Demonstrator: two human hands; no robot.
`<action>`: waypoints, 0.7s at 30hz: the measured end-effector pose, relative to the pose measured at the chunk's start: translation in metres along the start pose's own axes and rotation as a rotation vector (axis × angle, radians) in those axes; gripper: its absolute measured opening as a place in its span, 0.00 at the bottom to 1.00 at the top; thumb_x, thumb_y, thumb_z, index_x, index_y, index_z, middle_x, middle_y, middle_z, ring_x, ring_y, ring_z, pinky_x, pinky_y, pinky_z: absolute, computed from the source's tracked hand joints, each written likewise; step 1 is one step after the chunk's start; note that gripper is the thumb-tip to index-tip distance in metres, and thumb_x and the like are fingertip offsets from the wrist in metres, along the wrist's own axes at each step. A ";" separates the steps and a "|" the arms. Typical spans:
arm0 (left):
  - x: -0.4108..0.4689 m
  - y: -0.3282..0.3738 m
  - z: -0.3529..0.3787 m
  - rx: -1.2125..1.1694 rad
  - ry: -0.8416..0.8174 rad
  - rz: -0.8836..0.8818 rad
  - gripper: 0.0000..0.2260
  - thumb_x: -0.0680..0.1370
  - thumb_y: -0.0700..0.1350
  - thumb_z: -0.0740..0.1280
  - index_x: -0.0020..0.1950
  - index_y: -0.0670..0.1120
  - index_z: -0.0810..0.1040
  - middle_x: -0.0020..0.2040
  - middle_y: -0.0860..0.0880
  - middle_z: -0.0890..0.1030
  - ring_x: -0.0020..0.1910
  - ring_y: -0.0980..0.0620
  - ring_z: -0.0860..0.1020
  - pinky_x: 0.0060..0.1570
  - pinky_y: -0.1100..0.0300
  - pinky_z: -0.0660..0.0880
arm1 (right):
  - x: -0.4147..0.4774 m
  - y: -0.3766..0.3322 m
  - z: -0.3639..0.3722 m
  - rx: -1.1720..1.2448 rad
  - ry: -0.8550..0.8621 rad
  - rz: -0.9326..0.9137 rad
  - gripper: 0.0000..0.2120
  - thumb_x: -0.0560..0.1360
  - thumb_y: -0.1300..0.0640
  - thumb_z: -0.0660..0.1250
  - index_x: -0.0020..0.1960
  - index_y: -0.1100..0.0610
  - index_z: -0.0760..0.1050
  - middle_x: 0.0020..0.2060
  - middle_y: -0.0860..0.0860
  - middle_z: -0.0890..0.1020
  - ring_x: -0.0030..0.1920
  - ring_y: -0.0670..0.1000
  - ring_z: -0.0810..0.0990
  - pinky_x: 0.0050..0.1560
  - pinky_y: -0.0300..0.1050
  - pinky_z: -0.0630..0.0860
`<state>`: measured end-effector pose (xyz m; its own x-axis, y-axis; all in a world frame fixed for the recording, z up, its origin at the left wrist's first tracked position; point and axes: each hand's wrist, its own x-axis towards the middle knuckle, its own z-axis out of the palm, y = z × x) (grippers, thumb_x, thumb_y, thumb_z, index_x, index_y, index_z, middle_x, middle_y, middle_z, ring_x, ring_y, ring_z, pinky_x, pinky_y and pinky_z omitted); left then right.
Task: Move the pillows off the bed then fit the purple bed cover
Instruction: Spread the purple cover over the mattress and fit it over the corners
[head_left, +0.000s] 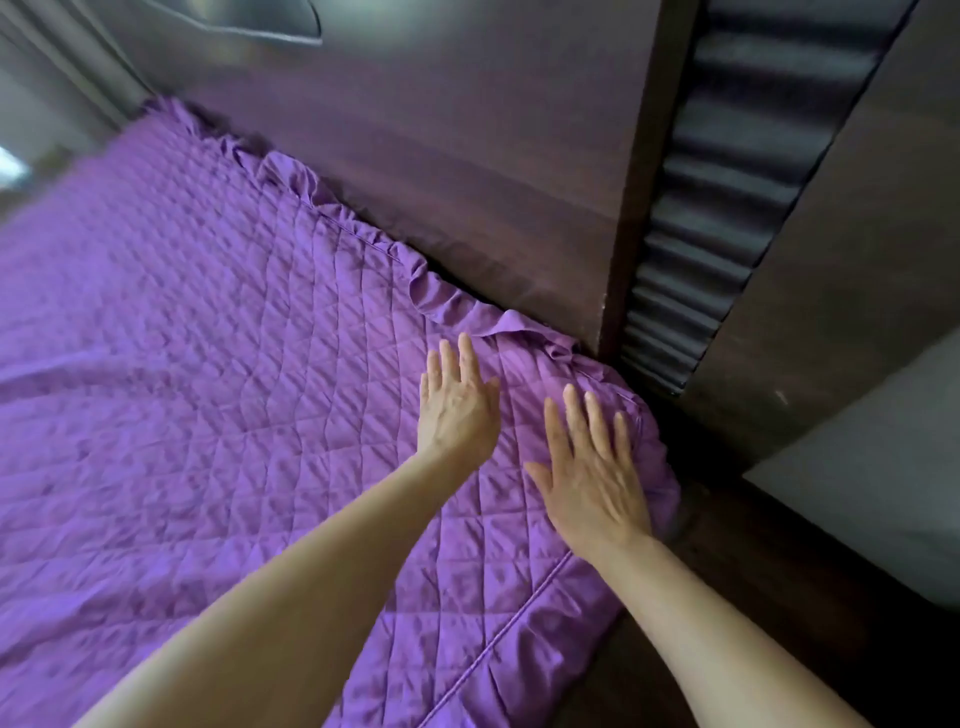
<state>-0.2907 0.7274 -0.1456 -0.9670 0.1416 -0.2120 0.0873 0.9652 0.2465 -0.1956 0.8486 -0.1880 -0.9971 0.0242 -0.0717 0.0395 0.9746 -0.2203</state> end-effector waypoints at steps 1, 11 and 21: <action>0.014 0.001 -0.002 -0.038 0.004 -0.058 0.28 0.82 0.49 0.50 0.76 0.41 0.41 0.77 0.41 0.45 0.76 0.42 0.42 0.75 0.50 0.44 | 0.000 0.000 0.005 -0.004 -0.020 0.009 0.31 0.76 0.43 0.50 0.72 0.62 0.63 0.72 0.62 0.64 0.72 0.62 0.63 0.70 0.64 0.59; 0.092 0.018 0.013 -0.272 0.048 -0.215 0.26 0.82 0.50 0.49 0.76 0.39 0.47 0.77 0.39 0.48 0.76 0.42 0.46 0.74 0.48 0.46 | 0.000 0.005 0.028 -0.039 0.045 -0.003 0.32 0.80 0.42 0.42 0.70 0.63 0.67 0.71 0.62 0.66 0.70 0.61 0.67 0.68 0.63 0.60; 0.085 0.003 0.018 -0.303 0.156 -0.188 0.23 0.82 0.47 0.49 0.76 0.42 0.51 0.76 0.35 0.47 0.75 0.37 0.46 0.74 0.48 0.45 | 0.006 0.001 0.017 -0.092 0.055 -0.019 0.33 0.80 0.41 0.43 0.72 0.64 0.63 0.72 0.61 0.64 0.72 0.60 0.64 0.69 0.64 0.59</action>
<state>-0.3687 0.7465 -0.1797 -0.9862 -0.0890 -0.1393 -0.1469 0.8589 0.4906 -0.2003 0.8459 -0.2056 -0.9998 0.0151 -0.0143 0.0168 0.9913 -0.1304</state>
